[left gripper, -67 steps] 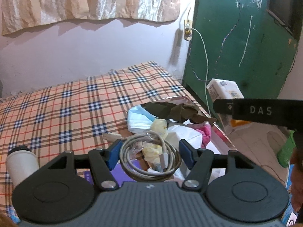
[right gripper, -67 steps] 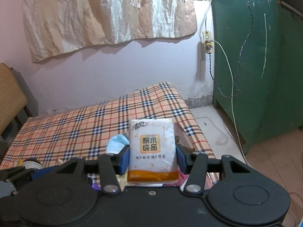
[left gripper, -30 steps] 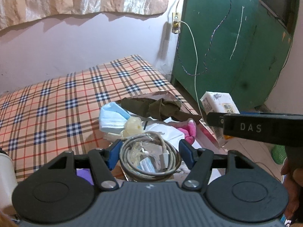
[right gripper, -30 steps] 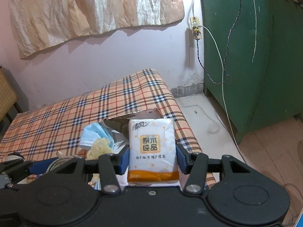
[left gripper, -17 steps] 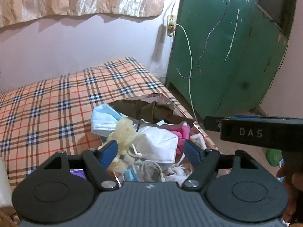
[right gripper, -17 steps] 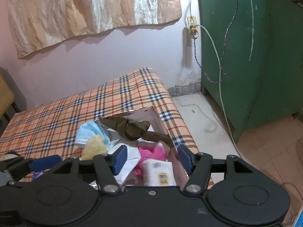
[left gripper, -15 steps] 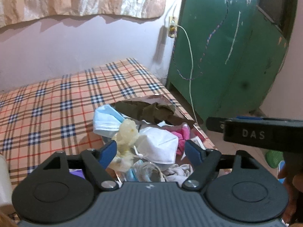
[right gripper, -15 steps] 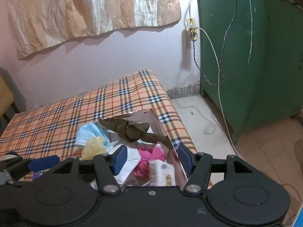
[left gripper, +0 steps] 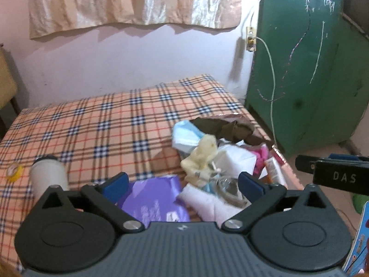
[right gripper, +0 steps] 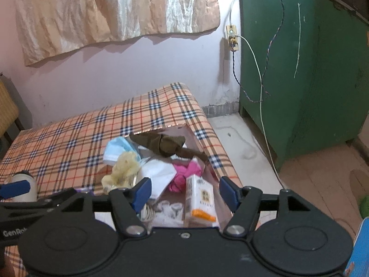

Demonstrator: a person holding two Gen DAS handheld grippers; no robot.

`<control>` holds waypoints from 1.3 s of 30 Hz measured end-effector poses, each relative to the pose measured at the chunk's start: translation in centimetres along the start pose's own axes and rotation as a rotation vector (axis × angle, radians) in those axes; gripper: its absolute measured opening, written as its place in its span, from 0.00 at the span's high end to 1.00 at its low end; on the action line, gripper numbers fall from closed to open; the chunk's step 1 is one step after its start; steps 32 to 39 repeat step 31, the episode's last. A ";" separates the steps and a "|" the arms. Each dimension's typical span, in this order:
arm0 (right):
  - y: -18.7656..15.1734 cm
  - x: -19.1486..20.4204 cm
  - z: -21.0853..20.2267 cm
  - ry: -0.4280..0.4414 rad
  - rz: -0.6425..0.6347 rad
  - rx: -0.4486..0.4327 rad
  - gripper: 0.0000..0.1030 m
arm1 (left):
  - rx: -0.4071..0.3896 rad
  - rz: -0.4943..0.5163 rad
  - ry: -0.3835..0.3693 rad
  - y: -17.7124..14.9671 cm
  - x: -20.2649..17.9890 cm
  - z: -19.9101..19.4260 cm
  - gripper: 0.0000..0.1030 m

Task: Organize soft objects
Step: 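Open both grippers to drop the cable and tissue pack into the tray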

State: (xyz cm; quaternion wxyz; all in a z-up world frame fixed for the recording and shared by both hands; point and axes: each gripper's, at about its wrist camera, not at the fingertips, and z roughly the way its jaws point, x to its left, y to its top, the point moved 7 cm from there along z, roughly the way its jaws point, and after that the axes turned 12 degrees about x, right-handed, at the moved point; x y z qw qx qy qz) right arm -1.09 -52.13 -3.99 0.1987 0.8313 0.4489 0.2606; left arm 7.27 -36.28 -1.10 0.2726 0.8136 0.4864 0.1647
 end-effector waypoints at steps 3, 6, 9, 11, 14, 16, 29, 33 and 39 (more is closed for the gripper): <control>-1.0 0.3 -0.2 0.003 -0.005 0.016 0.25 | 0.019 -0.009 0.012 -0.9 0.0 -0.4 0.00; -1.8 0.5 -0.3 0.006 -0.018 0.034 0.25 | 0.026 -0.048 0.040 -1.8 0.2 -0.6 0.00; -2.2 0.6 -0.2 -0.001 -0.039 0.053 0.25 | 0.035 -0.104 0.019 -2.6 0.2 -0.6 0.00; -2.3 0.5 0.0 -0.001 -0.054 0.067 0.25 | 0.043 -0.119 0.020 -2.9 0.0 -0.5 0.00; -2.4 0.6 0.3 -0.006 -0.085 0.091 0.25 | 0.062 -0.129 0.027 -3.3 -0.4 -0.2 0.00; -2.5 0.7 0.6 -0.006 -0.106 0.102 0.25 | 0.070 -0.144 0.022 -3.5 -0.5 0.1 0.00; -3.1 -0.4 1.5 0.000 -0.088 0.130 0.25 | 0.106 -0.142 0.010 -4.1 -1.0 0.9 0.00; -3.1 -0.4 1.4 -0.001 -0.089 0.127 0.25 | 0.114 -0.139 0.002 -4.2 -1.1 1.1 0.00; -3.1 -0.4 1.4 -0.001 -0.089 0.127 0.25 | 0.114 -0.139 0.002 -4.2 -1.1 1.1 0.00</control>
